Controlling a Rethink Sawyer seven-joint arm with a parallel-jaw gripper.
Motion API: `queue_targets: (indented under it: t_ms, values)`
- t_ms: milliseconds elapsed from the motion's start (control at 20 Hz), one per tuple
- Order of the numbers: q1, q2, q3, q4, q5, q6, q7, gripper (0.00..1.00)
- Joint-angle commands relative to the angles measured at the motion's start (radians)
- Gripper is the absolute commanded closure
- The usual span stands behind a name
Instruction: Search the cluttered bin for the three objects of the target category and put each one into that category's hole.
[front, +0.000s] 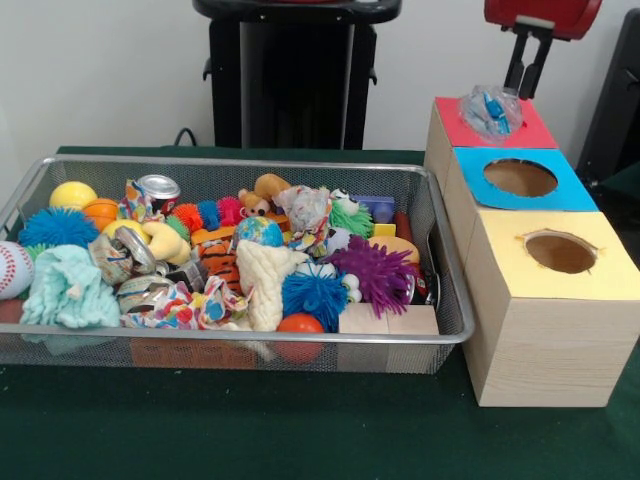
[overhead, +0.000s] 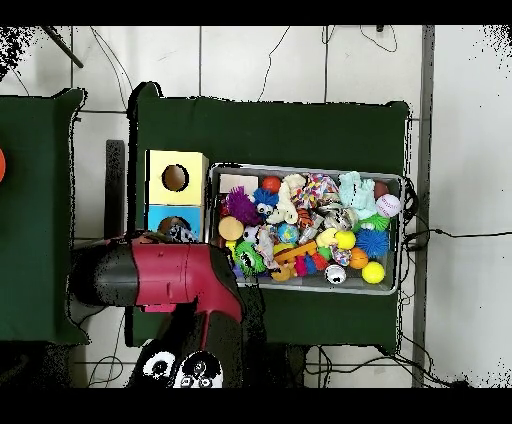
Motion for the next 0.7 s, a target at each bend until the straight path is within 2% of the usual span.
queue_targets:
  t_ms: [50,400,700]
  values:
    - [-0.009,0.099,0.010,0.039,0.046,-0.079,0.252,1.00]
    - [0.023,0.166,0.002,0.035,0.072,-0.156,0.289,1.00]
    - [0.066,0.170,-0.043,0.028,0.089,-0.143,0.295,1.00]
